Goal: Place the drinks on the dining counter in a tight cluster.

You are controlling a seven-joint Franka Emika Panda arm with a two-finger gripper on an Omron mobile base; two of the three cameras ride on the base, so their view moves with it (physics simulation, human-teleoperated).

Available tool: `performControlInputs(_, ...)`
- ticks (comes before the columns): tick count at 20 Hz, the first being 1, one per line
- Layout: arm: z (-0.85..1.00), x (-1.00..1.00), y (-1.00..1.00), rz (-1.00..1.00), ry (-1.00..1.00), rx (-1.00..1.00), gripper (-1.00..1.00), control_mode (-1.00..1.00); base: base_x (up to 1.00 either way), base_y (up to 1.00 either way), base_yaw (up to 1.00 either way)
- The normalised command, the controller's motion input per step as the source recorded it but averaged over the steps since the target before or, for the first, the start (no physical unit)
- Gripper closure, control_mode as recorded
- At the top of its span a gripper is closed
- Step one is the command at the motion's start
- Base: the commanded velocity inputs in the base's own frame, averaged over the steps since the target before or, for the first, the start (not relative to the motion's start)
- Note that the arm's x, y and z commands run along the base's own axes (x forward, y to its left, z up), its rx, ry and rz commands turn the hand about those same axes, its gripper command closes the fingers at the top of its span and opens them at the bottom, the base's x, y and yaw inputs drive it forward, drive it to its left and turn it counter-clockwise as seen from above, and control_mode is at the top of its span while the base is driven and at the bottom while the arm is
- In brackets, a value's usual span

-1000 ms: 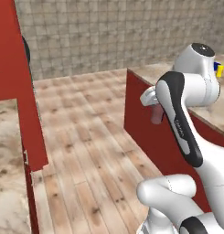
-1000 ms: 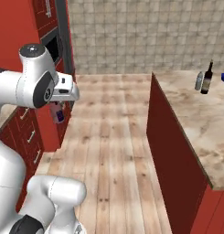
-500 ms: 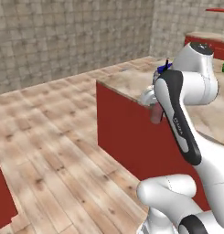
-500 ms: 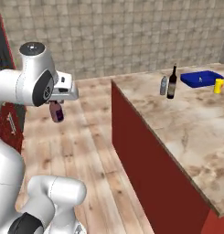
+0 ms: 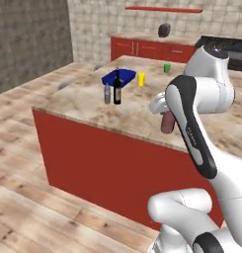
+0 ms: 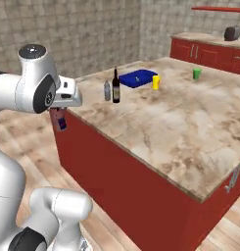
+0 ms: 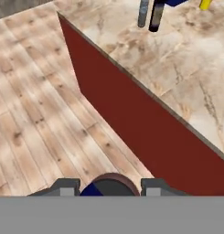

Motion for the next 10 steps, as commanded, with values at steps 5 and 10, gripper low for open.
performControlInputs(5,0.00,0.00,0.00,0.00,0.00,0.00,1.00,1.00,0.74,0.25,-0.67)
performControlInputs(10,0.00,0.00,0.00,0.00,0.00,0.00,1.00,1.00,0.90,0.90,-0.54)
